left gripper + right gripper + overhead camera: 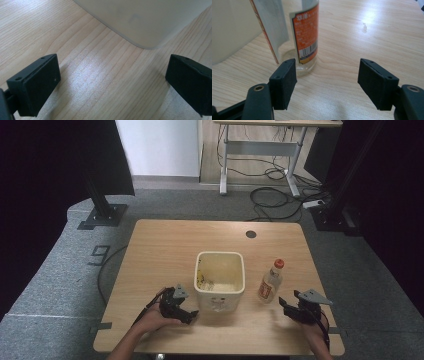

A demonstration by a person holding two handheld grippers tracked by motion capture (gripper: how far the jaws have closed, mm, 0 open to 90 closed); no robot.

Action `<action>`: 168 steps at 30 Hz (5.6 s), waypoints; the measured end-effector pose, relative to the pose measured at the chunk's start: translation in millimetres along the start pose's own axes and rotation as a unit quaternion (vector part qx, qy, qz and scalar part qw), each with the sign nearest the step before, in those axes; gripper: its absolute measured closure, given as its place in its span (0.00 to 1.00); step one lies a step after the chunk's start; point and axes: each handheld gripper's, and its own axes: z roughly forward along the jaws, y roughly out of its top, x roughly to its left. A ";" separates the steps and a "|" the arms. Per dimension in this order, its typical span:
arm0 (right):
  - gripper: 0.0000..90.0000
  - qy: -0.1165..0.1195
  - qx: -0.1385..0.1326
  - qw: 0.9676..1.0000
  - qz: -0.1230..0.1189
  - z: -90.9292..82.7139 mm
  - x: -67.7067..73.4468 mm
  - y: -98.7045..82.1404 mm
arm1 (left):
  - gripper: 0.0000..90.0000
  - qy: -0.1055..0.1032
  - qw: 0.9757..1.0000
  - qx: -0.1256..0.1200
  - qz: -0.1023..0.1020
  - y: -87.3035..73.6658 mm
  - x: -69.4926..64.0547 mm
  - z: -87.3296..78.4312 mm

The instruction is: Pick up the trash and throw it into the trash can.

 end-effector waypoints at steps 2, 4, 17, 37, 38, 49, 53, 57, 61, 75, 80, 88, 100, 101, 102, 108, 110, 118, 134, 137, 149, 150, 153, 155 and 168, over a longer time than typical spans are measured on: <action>0.34 0.001 -0.002 1.000 -0.001 -0.5 0.9 0.8 | 0.00 0.000 1.000 0.000 0.000 0.0 0.0 0.0; 0.35 0.002 -0.005 1.000 -0.001 -1.6 2.2 1.9 | 0.00 0.000 1.000 0.000 0.000 0.0 0.0 0.0; 0.35 0.007 -0.025 1.000 -0.004 -9.0 8.4 8.3 | 0.00 0.000 1.000 0.000 0.000 0.0 0.0 0.0; 0.36 0.008 -0.052 0.999 -0.003 -18.9 15.5 17.9 | 0.00 0.000 1.000 0.000 0.000 0.0 0.0 -0.1; 0.36 0.008 -0.053 0.999 -0.003 -19.4 15.8 18.3 | 0.00 0.000 1.000 0.000 0.000 0.0 0.0 0.0; 0.37 0.007 -0.061 0.998 -0.005 -22.1 19.7 21.0 | 0.00 0.000 1.000 0.000 0.000 0.0 0.0 0.0; 0.37 0.008 -0.064 0.998 -0.005 -22.9 20.8 21.8 | 0.00 0.000 1.000 0.000 0.000 0.0 0.0 0.0; 0.37 0.004 -0.071 0.997 -0.005 -25.0 23.1 23.6 | 0.00 0.000 1.000 0.000 0.000 0.0 0.0 0.0; 0.37 0.008 -0.078 0.997 -0.005 -27.3 25.4 25.9 | 0.00 0.000 1.000 -0.001 -0.001 0.0 -0.1 0.1; 0.38 0.012 -0.087 0.996 -0.007 -30.5 28.0 30.0 | 0.00 0.000 1.000 -0.001 -0.001 0.0 -0.1 0.1; 0.38 0.013 -0.093 0.996 -0.008 -32.4 30.5 32.3 | 0.00 0.000 1.000 0.000 -0.001 0.0 -0.1 0.1; 0.38 0.020 -0.100 0.995 -0.014 -33.9 37.2 36.2 | 0.00 0.000 1.000 -0.001 -0.001 0.2 -0.1 0.3; 0.38 0.021 -0.112 0.993 -0.014 -37.5 39.8 40.2 | 0.00 -0.001 1.000 -0.001 0.000 0.2 -0.1 0.4; 0.38 0.021 -0.113 0.993 -0.014 -38.1 40.2 40.9 | 0.00 0.000 1.000 -0.001 0.000 0.3 -0.1 0.5; 0.38 0.021 -0.113 0.993 -0.014 -38.1 40.2 40.9 | 0.00 0.000 1.000 -0.001 0.000 0.3 -0.1 0.5; 0.38 0.021 -0.121 0.992 -0.016 -40.1 41.4 43.4 | 0.00 -0.001 1.000 -0.001 0.000 0.3 -0.1 0.5; 0.38 0.022 -0.129 0.991 -0.019 -41.9 42.5 45.7 | 0.00 -0.001 1.000 -0.001 0.000 0.4 -0.2 0.5; 0.38 0.028 -0.139 0.990 -0.026 -45.8 42.4 52.5 | 0.00 -0.001 1.000 -0.001 0.000 0.4 -0.2 0.6; 0.38 0.032 -0.139 0.990 -0.020 -33.3 37.6 67.1 | 0.00 -0.001 1.000 -0.001 0.000 0.4 -0.2 0.6; 0.38 0.031 -0.136 0.990 -0.020 -29.4 37.6 68.8 | 0.00 -0.001 1.000 -0.001 0.000 0.4 -0.2 0.6; 0.38 0.026 -0.131 0.991 -0.014 -13.9 28.1 80.6 | 0.00 -0.001 1.000 -0.001 0.000 0.6 -0.1 0.6; 0.38 0.026 -0.131 0.991 -0.011 -11.2 27.7 83.7 | 0.00 -0.001 1.000 -0.001 0.000 0.6 -0.1 0.6; 0.38 0.026 -0.131 0.991 -0.009 -9.0 28.2 87.2 | 0.00 -0.001 1.000 -0.001 -0.001 0.6 -0.2 0.6; 0.40 0.027 -0.130 0.991 -0.010 -6.0 30.0 93.1 | 0.00 -0.001 1.000 0.000 0.000 0.7 -0.2 0.6; 0.65 0.033 -0.123 0.992 0.000 2.3 29.8 103.6 | 0.00 -0.001 1.000 0.000 0.000 0.8 -0.2 0.6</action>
